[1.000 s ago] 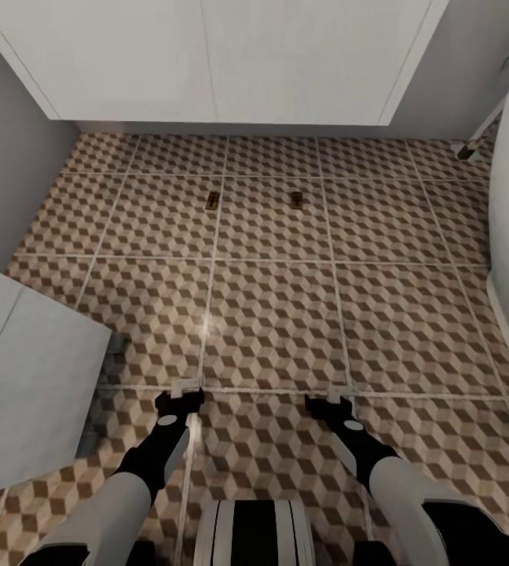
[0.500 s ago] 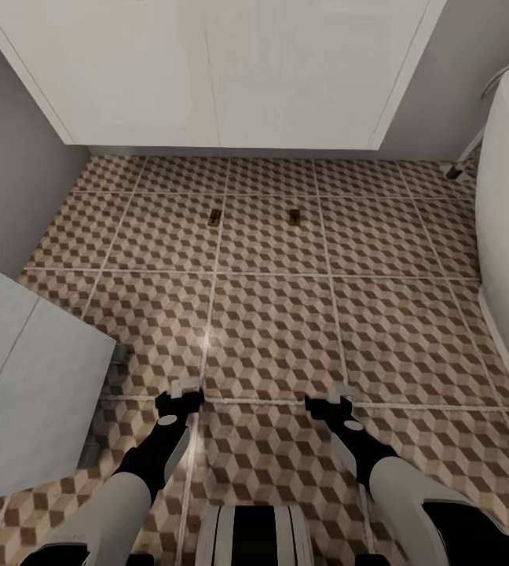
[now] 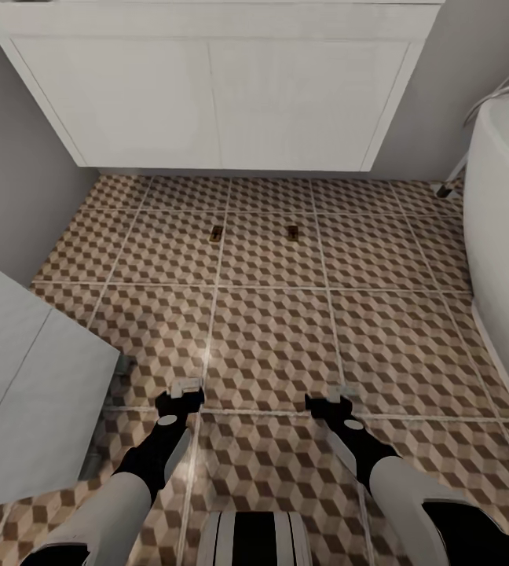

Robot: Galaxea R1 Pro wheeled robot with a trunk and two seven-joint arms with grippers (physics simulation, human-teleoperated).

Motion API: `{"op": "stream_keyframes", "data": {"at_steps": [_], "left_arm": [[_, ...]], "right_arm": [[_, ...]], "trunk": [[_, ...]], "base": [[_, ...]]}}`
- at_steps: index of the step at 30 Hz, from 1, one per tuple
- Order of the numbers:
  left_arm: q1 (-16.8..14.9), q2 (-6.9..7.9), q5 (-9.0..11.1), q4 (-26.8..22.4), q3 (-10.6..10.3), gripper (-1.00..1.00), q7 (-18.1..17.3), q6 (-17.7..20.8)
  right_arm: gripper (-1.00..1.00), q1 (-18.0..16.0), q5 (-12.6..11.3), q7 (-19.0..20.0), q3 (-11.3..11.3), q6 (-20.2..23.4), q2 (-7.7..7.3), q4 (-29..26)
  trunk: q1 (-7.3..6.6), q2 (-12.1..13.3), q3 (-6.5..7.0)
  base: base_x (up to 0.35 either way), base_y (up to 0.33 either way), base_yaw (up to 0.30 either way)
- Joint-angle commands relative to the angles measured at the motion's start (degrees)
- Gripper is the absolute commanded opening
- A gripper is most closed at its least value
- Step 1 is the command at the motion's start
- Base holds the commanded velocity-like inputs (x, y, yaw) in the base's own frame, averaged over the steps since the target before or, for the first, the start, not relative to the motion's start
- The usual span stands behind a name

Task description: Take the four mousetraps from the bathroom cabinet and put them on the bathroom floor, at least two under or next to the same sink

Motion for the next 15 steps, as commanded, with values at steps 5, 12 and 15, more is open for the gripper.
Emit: {"op": "stream_keyframes", "data": {"at_steps": [5, 12, 15], "left_arm": [[-0.01, -0.12, -0.49, -0.01, 0.39, 1.00, -0.03, 0.00], [-0.01, -0.08, -0.49, -0.01, 0.40, 1.00, -0.03, 0.00], [-0.01, -0.08, -0.49, -0.01, 0.40, 1.00, -0.03, -0.01]], "right_arm": [[1.00, -0.04, 0.42, -0.11, -0.27, -0.24, 0.06, -0.19], [1.00, -0.03, 0.63, -0.16, 0.05, -0.28, 0.08, -0.51], [1.00, -0.04, 0.84, -0.46, 0.16, -0.29, 0.13, -0.61]], "trunk": [[-0.13, 0.06, 1.08], [-0.32, 0.15, 2.63], [-0.39, 0.19, 3.30]], "base": [[0.000, 0.000, 0.000], [0.000, 0.000, 0.000], [0.000, 0.000, 0.000]]}}
